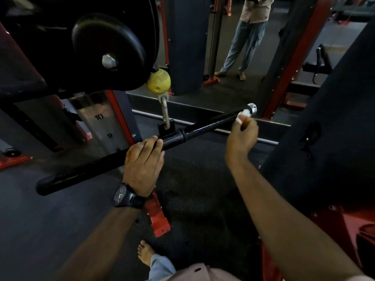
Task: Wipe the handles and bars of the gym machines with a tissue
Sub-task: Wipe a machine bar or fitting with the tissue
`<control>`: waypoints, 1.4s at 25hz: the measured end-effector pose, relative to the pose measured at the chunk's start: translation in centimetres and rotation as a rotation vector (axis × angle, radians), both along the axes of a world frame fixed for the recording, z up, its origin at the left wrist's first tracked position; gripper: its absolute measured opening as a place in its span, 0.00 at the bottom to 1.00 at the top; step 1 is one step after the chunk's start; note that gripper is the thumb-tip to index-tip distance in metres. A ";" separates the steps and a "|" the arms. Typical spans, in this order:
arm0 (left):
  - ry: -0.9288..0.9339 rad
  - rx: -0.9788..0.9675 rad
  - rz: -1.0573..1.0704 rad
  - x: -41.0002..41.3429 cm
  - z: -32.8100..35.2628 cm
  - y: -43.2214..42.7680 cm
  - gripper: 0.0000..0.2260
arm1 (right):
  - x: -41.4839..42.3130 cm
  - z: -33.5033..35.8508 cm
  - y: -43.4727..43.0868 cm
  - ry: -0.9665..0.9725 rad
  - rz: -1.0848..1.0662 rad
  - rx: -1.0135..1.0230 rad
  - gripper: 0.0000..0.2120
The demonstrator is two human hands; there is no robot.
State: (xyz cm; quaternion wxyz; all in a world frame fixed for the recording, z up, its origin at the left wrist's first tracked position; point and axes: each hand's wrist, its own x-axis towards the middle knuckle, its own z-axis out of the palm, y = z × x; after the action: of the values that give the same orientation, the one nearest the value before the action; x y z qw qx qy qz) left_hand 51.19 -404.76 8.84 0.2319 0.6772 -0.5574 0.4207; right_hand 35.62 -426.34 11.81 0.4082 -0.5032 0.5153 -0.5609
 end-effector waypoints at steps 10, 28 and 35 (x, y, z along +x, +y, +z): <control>-0.005 -0.025 0.005 -0.2 0.0 -0.1 0.10 | 2.9 0.1 6.7 -0.040 0.227 -0.099 0.06; 0.035 0.007 0.021 0.1 -0.6 -0.4 0.11 | 2.5 1.1 8.7 0.497 0.456 -0.475 0.12; 0.078 -0.013 0.019 -0.6 -0.3 -0.8 0.12 | 3.9 7.2 3.4 1.083 0.977 -0.712 0.13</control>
State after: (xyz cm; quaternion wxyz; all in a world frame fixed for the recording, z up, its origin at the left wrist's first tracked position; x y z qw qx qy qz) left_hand 50.57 -405.57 8.56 0.2539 0.6969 -0.5388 0.3995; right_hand 39.54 -422.98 19.02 0.1161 -0.9728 0.1542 -0.1284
